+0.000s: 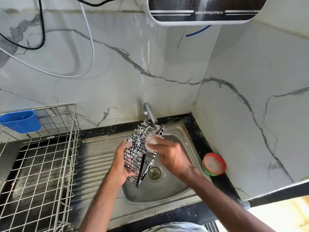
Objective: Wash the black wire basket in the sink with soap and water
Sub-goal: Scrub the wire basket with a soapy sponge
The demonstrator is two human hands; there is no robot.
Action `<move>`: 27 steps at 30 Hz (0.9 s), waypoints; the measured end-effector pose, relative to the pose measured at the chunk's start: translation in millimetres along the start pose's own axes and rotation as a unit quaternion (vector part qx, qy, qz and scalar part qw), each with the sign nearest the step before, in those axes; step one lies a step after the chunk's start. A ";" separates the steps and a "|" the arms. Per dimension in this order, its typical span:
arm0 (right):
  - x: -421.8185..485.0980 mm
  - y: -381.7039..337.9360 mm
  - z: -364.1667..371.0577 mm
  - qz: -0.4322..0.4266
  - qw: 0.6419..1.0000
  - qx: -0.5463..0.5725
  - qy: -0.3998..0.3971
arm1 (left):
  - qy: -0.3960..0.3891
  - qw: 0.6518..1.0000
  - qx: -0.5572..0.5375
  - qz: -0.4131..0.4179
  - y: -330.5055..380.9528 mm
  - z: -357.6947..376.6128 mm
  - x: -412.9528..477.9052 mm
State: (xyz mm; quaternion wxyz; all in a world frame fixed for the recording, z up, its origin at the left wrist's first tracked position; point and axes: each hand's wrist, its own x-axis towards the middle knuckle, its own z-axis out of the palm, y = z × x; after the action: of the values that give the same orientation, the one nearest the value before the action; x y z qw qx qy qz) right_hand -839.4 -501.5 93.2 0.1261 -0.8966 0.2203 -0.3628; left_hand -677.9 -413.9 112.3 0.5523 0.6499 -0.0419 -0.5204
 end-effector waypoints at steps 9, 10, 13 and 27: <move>9.1 68.9 -7.4 0.433 0.895 0.101 0.038 | -0.026 0.997 -0.036 -0.058 -1.7 -5.6 -3.0; 7.7 67.7 -7.0 0.478 0.863 0.161 0.027 | -0.031 0.996 -0.050 -0.069 -0.5 -6.2 -2.5; 3.8 65.3 -2.9 0.523 0.790 0.320 -0.002 | -0.068 0.991 -0.073 -0.092 -1.0 -12.8 7.7; 28.5 69.7 -5.9 0.295 0.936 0.127 -0.145 | -0.198 0.973 -0.007 -0.116 7.5 -42.3 26.2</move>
State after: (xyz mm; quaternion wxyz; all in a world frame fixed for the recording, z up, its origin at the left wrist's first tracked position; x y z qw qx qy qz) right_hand -846.5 -576.5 87.4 0.3715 -0.8105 0.4063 -0.2000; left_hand -631.5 -404.8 95.1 0.4732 0.5306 -0.0713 -0.6996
